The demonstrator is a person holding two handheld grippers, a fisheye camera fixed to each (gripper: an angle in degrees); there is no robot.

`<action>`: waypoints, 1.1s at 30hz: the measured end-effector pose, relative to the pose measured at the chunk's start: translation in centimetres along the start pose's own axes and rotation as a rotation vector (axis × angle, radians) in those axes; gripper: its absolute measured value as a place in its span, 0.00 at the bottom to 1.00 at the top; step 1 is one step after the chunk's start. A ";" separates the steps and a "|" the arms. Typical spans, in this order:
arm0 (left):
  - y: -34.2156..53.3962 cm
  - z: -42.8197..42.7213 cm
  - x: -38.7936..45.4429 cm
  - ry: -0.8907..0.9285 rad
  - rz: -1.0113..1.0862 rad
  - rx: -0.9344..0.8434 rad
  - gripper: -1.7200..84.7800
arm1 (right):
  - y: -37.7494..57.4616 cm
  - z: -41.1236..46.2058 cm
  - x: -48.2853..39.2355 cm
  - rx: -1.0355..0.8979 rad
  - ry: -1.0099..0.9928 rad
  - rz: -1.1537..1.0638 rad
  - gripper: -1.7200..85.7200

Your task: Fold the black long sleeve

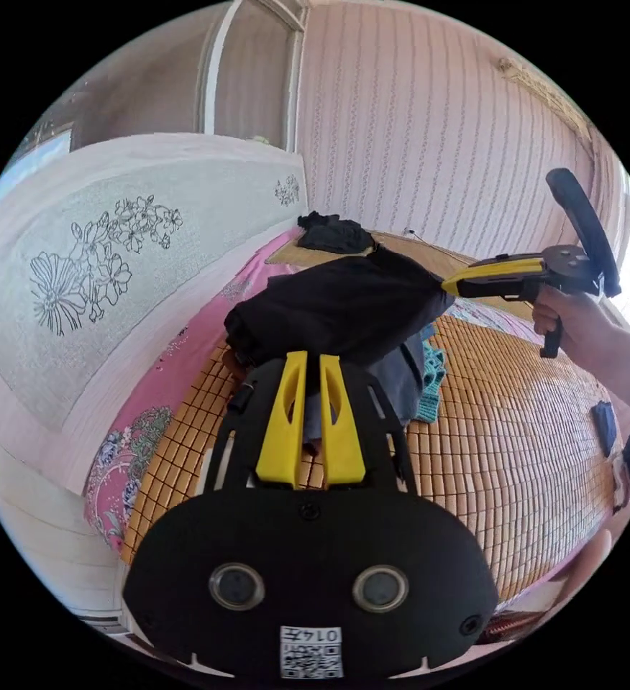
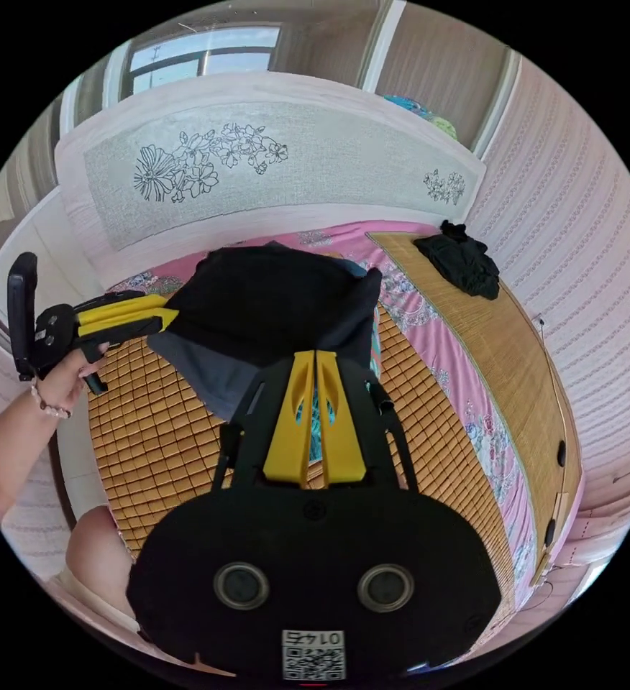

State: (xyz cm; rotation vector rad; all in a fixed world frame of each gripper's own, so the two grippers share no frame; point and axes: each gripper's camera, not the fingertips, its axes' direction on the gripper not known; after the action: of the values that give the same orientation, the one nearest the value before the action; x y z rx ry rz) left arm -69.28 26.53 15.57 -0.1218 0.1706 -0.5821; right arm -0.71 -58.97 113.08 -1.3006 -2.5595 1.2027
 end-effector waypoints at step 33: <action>28.6 -8.5 28.4 0.629 0.148 -0.449 0.01 | 46.2 -9.5 -7.3 -0.309 -0.165 0.249 0.15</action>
State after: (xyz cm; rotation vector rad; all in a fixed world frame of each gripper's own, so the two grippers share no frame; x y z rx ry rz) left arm -32.29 33.88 -0.92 -0.3561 0.9153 -0.4107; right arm 38.53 -41.86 92.03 -1.6911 -2.8595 1.0120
